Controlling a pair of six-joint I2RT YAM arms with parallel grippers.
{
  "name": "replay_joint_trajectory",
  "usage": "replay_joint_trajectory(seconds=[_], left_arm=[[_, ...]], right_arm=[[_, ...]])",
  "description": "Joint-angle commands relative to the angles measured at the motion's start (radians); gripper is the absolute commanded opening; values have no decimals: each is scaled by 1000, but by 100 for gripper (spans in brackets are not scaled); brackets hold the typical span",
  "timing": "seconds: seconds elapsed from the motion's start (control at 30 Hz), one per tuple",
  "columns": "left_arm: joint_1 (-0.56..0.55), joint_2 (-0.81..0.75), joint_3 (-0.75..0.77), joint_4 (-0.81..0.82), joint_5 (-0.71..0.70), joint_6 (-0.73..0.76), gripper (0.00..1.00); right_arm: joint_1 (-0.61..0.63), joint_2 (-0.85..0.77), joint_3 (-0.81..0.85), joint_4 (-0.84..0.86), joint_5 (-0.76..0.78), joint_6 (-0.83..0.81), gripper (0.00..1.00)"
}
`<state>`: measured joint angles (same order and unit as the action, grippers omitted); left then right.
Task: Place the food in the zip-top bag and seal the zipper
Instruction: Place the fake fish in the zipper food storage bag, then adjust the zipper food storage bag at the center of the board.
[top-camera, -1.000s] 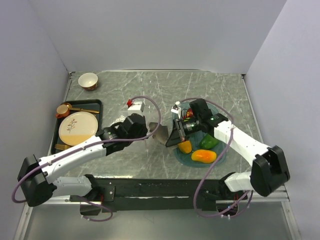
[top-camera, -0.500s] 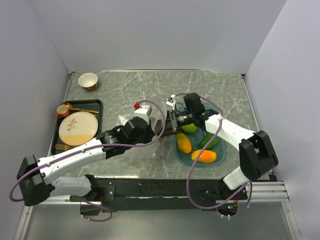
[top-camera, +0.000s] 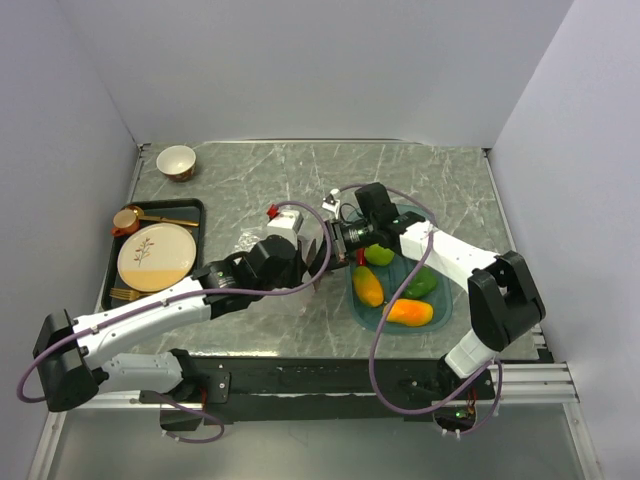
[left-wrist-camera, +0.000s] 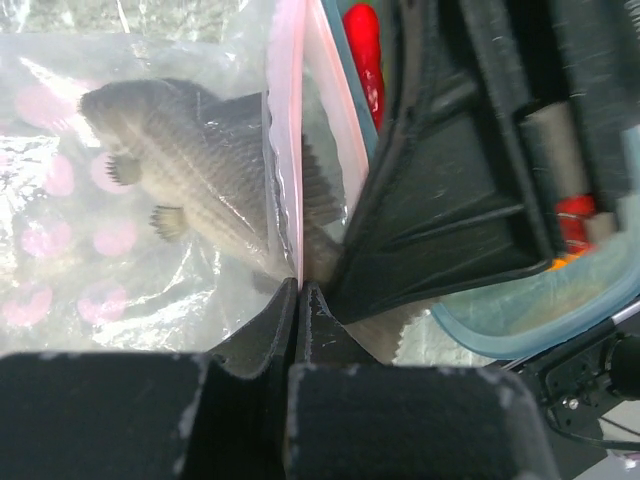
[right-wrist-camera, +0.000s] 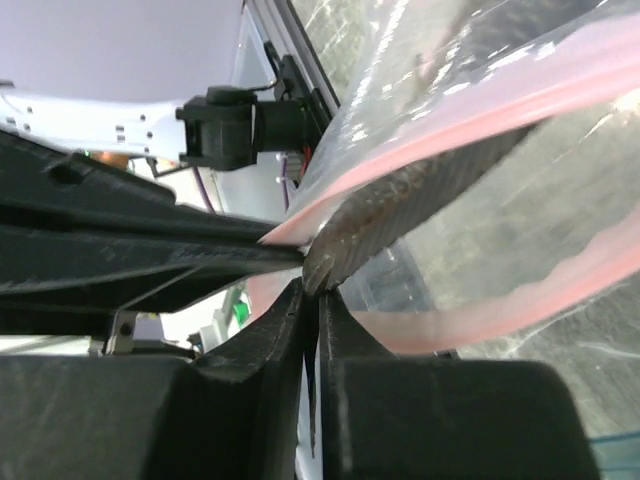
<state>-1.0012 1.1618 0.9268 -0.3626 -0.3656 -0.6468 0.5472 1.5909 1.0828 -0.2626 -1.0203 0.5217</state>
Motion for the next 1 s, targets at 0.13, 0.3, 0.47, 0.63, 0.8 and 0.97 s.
replay_joint_trajectory(seconds=[0.13, 0.3, 0.47, 0.63, 0.8, 0.97], left_arm=[[-7, -54, 47, 25, -50, -10, 1], [-8, -50, 52, -5, -96, -39, 1], [-7, -33, 72, -45, -163, -95, 1], [-8, 4, 110, -81, -202, -128, 1], [-7, 4, 119, -47, -177, -114, 1], [-7, -8, 124, -55, -193, -119, 1]], right_arm=[[13, -15, -6, 162, 119, 146, 44], [7, -109, 25, 33, 305, 77, 59], [-21, -245, 25, -55, 491, 57, 59], [-59, -298, 2, -168, 637, 37, 57], [-69, -276, -78, -100, 559, 78, 57], [-67, -234, -113, -17, 546, 135, 57]])
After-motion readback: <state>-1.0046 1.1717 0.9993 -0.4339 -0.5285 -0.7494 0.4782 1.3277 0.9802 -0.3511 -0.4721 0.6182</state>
